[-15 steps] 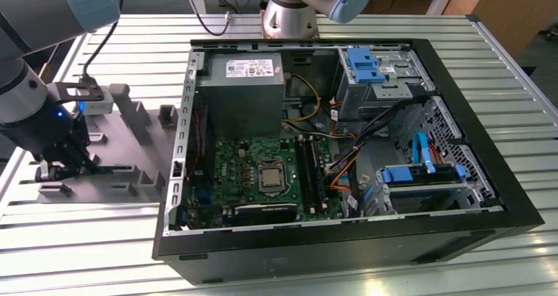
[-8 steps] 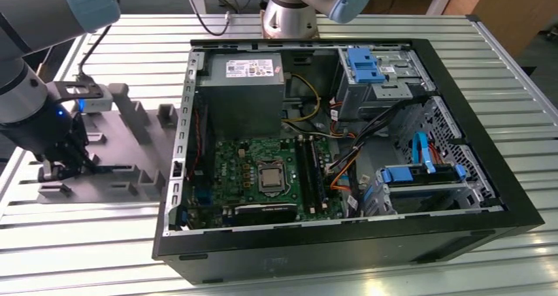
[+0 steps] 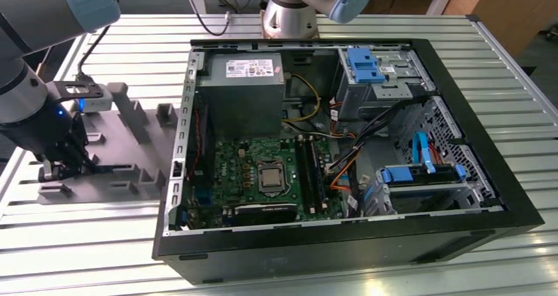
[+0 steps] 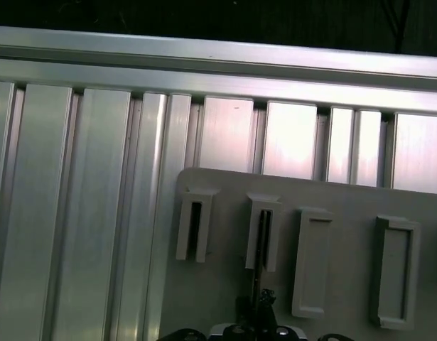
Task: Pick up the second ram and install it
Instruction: 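Pick up the second ram and move it above second insertion slot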
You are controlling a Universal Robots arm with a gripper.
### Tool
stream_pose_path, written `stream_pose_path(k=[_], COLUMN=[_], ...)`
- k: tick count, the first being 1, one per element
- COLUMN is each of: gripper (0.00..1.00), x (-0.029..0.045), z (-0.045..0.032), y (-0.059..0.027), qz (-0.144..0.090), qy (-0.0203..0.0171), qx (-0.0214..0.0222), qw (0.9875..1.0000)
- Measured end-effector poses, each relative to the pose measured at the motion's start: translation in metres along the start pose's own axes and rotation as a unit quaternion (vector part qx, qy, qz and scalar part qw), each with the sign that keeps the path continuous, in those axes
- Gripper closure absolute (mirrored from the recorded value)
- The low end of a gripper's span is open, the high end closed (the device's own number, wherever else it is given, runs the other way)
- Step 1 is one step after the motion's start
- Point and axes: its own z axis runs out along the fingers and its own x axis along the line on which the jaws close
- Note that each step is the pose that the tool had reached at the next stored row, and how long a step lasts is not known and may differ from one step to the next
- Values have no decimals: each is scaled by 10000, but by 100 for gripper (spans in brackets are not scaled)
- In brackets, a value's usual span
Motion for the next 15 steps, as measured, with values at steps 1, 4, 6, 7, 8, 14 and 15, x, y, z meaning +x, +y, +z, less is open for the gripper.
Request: stream_pose_path(k=[1, 4, 6, 7, 8, 14, 15], gripper=[86, 86, 86, 86, 86, 86, 86], x=[0, 0, 0, 0, 0, 0, 0], z=[-1, -5, -7, -7, -7, -7, -7], y=[0, 0, 0, 0, 0, 0, 0], qz=[0, 0, 2, 16, 53, 169, 169], qy=[0, -1, 0, 0, 0, 2, 2], qx=[1, 1, 0, 0, 0, 2, 2], qw=[10000, 10000, 10000, 10000, 10000, 9999, 9999])
